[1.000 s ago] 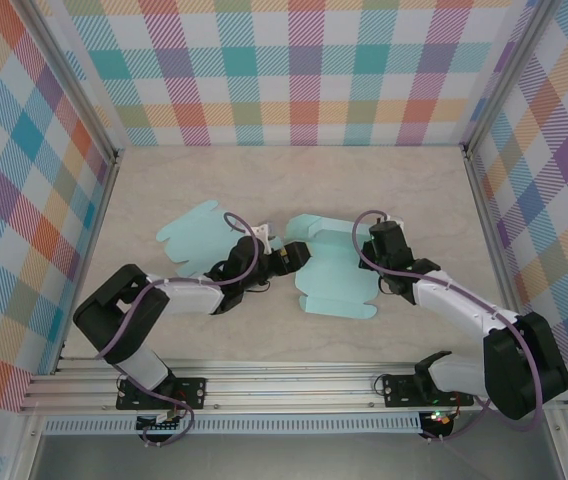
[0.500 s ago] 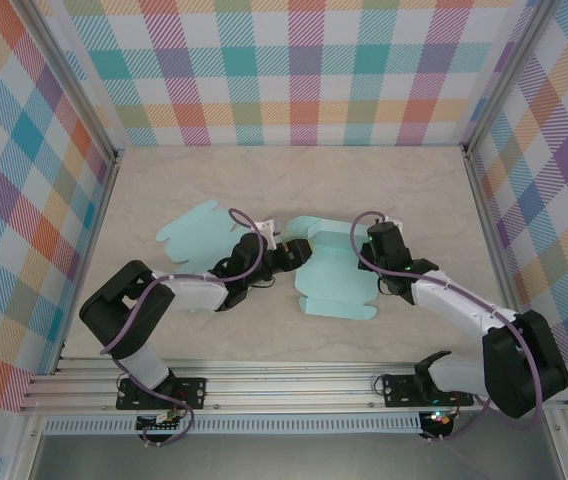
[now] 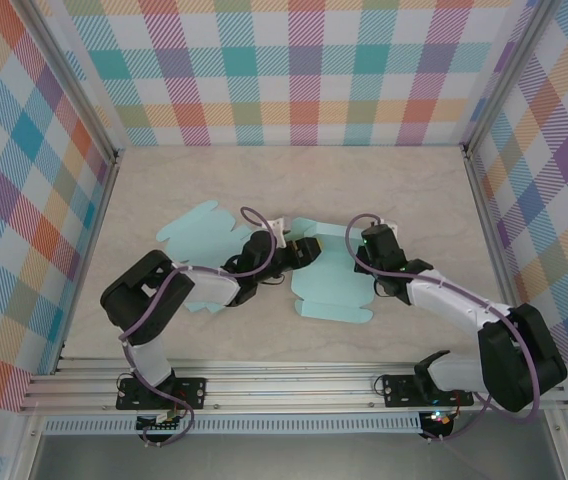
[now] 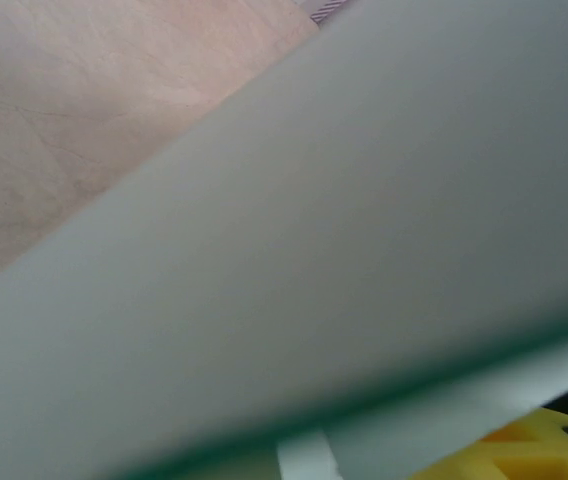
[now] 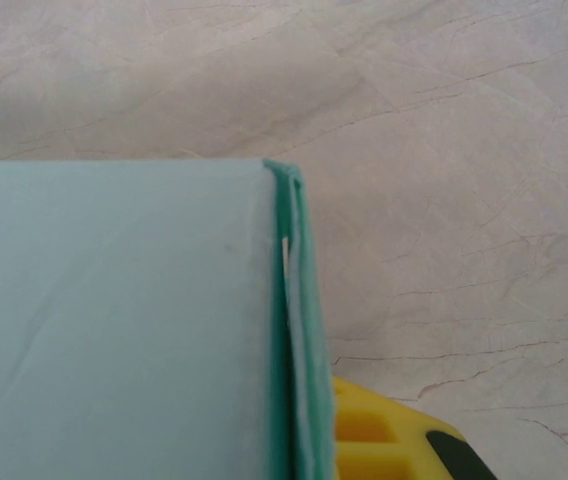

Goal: Fold the paper box

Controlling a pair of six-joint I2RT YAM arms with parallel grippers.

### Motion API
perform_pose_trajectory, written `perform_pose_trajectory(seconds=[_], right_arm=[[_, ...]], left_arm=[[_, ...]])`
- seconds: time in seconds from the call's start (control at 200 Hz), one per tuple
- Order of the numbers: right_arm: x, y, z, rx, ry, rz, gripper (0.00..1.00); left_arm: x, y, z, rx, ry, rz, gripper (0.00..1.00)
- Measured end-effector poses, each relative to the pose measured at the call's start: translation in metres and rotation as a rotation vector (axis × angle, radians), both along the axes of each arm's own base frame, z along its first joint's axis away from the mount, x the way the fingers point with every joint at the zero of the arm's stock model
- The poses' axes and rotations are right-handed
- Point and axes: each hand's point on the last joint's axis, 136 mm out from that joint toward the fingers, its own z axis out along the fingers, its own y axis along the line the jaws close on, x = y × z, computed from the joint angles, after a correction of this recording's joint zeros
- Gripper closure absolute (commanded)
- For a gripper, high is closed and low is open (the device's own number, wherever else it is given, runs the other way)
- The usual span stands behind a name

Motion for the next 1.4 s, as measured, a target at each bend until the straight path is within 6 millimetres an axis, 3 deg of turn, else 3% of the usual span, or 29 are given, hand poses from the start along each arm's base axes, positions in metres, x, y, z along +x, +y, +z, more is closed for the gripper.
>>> perform_pose_trajectory(seconds=[0.18, 0.385, 0.48, 0.735, 0.86, 0.96, 1.13, 1.4], right_arm=[[-0.008, -0.004, -0.009, 0.005, 0.01, -0.01, 1.0], [-0.008, -0.005, -0.004, 0.013, -0.009, -0.016, 1.0], [-0.008, -0.004, 0.001, 0.018, -0.023, -0.012, 1.0], [-0.006, -0.009, 0.011, 0.012, -0.06, -0.035, 1.0], [-0.006, -0.009, 0.012, 0.012, -0.063, -0.036, 1.0], [-0.006, -0.008, 0.013, 0.018, -0.062, -0.03, 1.0], [-0.008, -0.003, 0.012, 0.036, -0.052, -0.009, 1.0], [-0.009, 0.008, 0.009, 0.072, -0.028, 0.036, 1.0]], left_arm=[[0.002, -0.005, -0.01, -0.003, 0.018, -0.008, 0.46], [-0.007, -0.002, 0.0, -0.003, -0.006, -0.04, 0.39], [-0.022, 0.005, 0.02, 0.002, -0.04, -0.079, 0.34], [-0.063, 0.034, 0.108, 0.007, -0.231, -0.154, 0.32], [-0.075, 0.056, 0.13, 0.076, -0.309, -0.125, 0.33], [-0.064, 0.081, 0.132, 0.209, -0.35, -0.009, 0.34], [-0.024, 0.115, 0.123, 0.436, -0.385, 0.159, 0.35], [0.042, 0.141, 0.075, 0.641, -0.329, 0.245, 0.4]])
